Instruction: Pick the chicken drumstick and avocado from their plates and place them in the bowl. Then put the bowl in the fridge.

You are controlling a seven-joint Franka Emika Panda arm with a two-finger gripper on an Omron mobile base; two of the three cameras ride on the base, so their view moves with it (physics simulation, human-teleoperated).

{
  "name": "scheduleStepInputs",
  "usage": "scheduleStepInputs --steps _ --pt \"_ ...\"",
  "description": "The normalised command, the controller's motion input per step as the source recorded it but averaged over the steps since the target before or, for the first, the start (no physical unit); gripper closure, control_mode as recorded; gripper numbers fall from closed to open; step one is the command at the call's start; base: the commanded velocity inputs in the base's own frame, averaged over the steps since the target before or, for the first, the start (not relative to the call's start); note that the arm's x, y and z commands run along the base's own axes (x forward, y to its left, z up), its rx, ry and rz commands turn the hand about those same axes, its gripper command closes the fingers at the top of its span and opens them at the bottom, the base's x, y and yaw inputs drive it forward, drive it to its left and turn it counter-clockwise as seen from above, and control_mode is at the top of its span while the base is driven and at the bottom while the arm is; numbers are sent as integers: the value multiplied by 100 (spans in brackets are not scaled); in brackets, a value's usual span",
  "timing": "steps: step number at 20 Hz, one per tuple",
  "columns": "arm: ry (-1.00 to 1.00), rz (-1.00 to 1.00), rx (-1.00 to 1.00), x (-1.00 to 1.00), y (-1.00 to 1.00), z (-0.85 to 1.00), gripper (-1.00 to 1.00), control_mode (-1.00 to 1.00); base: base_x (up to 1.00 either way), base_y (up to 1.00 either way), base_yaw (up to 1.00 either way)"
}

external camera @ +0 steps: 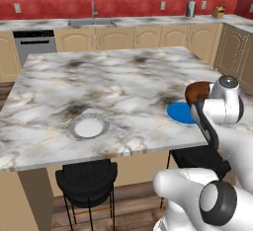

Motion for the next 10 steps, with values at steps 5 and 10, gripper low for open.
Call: scheduleStepInputs --steps 5,10 --pt "0 0 0 -13 56 15 100 -100 0 0 0" --pt "0 5 0 -16 56 12 100 -100 0 0 0"
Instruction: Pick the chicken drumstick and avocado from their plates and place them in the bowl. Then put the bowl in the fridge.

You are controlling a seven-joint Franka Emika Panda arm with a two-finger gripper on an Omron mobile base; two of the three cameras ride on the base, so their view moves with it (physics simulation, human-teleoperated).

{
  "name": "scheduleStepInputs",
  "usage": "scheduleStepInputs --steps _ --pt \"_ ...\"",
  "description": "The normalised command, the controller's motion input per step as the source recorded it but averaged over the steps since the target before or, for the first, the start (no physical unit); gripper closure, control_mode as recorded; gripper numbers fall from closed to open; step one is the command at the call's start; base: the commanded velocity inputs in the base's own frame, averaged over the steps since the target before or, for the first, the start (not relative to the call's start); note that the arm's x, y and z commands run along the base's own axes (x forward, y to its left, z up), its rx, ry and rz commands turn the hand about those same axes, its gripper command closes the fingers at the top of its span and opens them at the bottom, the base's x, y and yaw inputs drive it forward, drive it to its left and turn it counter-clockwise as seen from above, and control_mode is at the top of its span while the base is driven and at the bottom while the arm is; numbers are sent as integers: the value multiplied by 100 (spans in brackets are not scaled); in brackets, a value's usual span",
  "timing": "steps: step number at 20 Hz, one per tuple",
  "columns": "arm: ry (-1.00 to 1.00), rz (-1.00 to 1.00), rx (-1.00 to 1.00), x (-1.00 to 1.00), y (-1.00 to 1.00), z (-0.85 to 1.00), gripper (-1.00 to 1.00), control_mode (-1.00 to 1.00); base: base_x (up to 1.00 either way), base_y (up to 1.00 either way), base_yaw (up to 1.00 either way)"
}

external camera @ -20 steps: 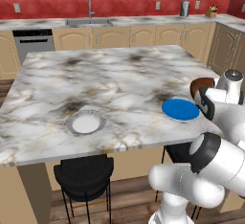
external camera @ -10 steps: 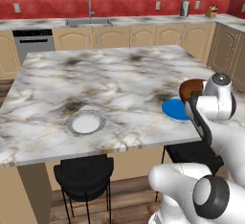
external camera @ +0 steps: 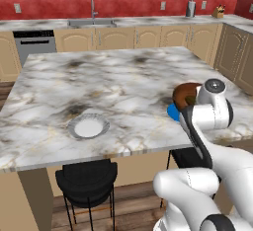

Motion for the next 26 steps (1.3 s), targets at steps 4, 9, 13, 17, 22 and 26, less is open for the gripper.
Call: scheduleStepInputs --steps 4,9,13,17,22,26 --pt "4 5 3 -18 50 9 100 -100 0 0 0" --pt "4 7 6 -23 44 9 100 -100 0 0 0" --pt "0 5 4 -22 41 1 100 -100 0 0 0" --pt "0 6 2 -21 44 0 100 -100 0 0 0" --pt "0 2 0 -7 20 0 100 -100 0 0 0" --pt "0 0 0 0 0 0 100 -100 0 0 0"
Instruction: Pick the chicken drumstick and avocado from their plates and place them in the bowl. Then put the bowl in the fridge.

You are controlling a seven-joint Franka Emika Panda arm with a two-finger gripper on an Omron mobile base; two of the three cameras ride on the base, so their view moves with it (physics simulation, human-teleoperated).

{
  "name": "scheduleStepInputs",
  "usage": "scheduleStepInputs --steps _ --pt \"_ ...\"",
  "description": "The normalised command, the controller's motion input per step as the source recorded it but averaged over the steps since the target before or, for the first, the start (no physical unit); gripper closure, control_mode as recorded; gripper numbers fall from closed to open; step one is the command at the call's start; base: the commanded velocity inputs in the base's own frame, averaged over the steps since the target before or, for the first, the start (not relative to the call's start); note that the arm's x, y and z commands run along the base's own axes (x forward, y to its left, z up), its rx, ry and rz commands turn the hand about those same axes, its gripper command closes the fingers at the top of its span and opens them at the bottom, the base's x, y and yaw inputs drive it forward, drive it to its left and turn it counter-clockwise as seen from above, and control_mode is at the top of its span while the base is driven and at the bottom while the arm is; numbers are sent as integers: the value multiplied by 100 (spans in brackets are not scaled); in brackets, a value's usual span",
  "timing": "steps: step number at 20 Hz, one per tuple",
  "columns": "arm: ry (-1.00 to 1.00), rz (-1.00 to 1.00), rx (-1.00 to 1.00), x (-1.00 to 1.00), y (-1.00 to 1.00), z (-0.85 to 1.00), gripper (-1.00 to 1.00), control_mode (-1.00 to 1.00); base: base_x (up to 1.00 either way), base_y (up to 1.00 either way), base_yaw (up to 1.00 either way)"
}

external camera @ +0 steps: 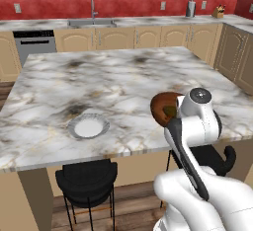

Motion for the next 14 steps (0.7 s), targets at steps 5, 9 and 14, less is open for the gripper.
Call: scheduleStepInputs --steps 5,9,14 --pt "0 0 0 0 0 0 100 -100 0 0 0" --pt "0 0 0 0 0 0 100 100 0 0 0" --pt "0 0 0 0 0 0 100 100 0 0 0"
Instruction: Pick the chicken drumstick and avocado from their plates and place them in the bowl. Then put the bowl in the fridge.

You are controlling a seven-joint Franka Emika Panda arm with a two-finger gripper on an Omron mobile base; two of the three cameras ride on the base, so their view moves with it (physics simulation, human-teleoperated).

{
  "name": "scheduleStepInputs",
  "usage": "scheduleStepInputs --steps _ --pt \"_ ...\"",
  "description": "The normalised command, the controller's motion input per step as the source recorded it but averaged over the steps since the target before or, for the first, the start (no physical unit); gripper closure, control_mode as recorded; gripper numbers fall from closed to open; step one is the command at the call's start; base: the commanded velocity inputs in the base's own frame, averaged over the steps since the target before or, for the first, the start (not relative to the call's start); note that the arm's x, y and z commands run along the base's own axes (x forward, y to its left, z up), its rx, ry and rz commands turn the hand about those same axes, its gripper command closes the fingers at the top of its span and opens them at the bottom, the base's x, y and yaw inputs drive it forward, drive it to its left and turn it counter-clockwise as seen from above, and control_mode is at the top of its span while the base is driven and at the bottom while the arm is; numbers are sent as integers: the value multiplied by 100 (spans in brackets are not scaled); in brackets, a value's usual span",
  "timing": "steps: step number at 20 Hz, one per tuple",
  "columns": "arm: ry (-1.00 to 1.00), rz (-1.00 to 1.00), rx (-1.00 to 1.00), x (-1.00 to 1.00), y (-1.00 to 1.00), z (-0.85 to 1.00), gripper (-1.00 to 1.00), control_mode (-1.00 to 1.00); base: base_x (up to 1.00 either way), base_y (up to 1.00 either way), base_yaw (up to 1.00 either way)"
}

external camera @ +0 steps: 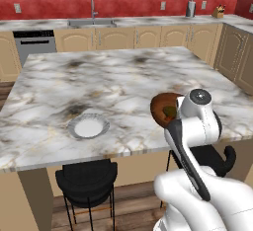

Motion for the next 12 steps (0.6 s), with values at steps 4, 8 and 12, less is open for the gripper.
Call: scheduleStepInputs --steps 4,8,12 --pt "0 0 0 0 0 0 100 100 -51 0 5" --pt "0 0 0 0 0 0 100 100 -74 0 12" --pt "0 0 0 0 0 0 100 100 -55 2 14"
